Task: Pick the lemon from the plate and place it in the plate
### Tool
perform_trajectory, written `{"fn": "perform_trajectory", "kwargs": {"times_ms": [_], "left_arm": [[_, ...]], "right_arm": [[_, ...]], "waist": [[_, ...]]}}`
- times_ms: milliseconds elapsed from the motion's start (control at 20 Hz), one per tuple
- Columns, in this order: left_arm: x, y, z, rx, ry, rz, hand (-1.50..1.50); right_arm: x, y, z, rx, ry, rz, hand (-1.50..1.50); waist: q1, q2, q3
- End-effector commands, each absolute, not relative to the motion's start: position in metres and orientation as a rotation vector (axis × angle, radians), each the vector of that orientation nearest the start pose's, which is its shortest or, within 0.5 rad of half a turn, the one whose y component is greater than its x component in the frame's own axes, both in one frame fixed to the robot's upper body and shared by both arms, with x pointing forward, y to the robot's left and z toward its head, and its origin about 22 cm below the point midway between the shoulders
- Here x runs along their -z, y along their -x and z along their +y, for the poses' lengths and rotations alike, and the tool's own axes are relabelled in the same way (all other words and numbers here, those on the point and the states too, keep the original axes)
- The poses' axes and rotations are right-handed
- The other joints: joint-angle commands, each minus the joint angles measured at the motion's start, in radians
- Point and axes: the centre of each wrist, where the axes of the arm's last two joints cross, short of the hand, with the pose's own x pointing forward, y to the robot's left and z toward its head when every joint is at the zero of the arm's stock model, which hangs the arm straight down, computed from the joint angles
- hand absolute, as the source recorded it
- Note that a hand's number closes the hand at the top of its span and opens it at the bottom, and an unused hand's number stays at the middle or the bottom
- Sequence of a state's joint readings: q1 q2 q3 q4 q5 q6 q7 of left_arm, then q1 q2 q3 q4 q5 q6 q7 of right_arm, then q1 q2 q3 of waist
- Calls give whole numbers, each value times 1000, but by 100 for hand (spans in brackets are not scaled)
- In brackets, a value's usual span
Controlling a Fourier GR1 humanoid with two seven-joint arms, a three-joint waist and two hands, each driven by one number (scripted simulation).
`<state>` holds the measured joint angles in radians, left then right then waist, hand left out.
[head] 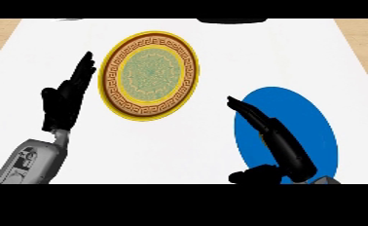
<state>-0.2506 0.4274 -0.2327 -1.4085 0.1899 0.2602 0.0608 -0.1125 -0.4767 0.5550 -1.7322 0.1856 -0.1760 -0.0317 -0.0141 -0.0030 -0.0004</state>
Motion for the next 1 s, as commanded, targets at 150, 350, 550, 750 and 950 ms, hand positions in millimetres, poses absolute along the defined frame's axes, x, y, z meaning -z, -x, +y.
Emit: {"fn": "perform_trajectory", "kwargs": {"times_ms": [150,350,550,750,950], "left_arm": [[-35,-301,264,204,-244,-1543,0],[-35,-297,261,219,-228,-1567,0],[-40,-301,270,206,-253,-1562,0],[-34,-299,261,226,-192,-1549,0],[-47,-297,250,221,-219,-1570,0]], "right_arm": [[-120,-213,-233,-876,323,-1907,-150],[-149,-210,-246,-1064,474,-1690,-150],[-175,-198,-258,-1238,544,-1451,-150],[-188,-214,-249,-1260,554,-1348,-150],[-183,-215,-251,-1309,545,-1223,-150]], "waist": [[-2,0,0],[3,-1,-1],[-7,-3,-2],[18,3,-1],[16,2,0]]}}
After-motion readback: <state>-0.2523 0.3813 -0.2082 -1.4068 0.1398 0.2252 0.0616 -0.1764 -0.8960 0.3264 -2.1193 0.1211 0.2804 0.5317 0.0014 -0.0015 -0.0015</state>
